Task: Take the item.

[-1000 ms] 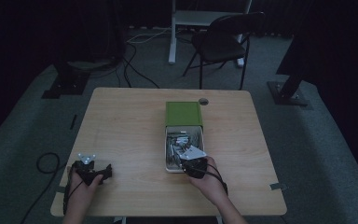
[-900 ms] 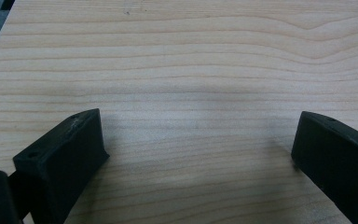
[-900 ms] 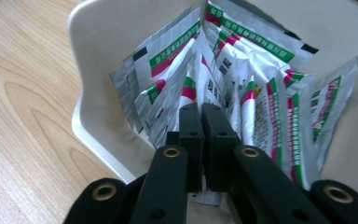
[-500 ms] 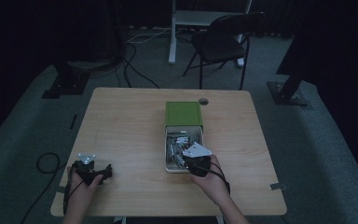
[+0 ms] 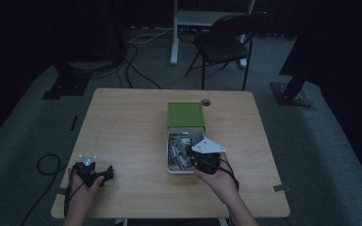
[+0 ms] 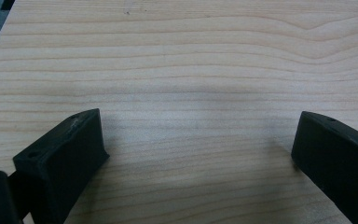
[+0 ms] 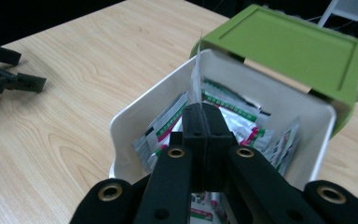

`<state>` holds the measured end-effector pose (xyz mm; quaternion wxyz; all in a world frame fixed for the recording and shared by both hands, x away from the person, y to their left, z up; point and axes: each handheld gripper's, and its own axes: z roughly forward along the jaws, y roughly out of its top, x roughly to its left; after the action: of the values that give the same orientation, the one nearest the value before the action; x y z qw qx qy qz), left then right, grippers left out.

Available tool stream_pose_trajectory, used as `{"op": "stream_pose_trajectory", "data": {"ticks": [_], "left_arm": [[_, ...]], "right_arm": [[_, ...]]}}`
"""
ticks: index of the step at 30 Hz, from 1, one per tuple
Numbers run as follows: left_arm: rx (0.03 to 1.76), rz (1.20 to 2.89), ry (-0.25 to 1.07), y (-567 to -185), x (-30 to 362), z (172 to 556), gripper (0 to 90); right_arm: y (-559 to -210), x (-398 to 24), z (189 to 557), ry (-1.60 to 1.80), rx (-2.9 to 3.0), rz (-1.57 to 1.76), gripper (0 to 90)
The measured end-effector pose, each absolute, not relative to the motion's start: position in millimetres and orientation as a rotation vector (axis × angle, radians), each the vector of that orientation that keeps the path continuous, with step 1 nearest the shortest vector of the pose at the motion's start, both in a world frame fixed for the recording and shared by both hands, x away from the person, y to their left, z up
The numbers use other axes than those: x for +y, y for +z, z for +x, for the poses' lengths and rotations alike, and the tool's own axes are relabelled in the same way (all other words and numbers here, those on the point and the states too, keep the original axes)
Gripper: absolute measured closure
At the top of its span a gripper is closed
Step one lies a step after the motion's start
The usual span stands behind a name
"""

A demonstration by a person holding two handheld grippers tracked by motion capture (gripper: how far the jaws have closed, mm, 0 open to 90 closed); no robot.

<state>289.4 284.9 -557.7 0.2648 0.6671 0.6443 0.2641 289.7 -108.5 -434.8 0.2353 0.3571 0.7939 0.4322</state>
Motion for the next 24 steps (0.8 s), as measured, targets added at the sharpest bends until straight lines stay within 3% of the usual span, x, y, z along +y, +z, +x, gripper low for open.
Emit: {"op": "stream_pose_trajectory", "data": {"ticks": [14, 24], "left_arm": [[1.741, 1.801, 0.715, -558, 285, 289, 3.2], [1.74, 1.802, 0.714, -558, 285, 289, 3.1]], "right_arm": [[-407, -147, 297, 1.22, 2.051, 1.034, 90.0], [-408, -186, 303, 1.177, 1.974, 1.126, 90.0]]}}
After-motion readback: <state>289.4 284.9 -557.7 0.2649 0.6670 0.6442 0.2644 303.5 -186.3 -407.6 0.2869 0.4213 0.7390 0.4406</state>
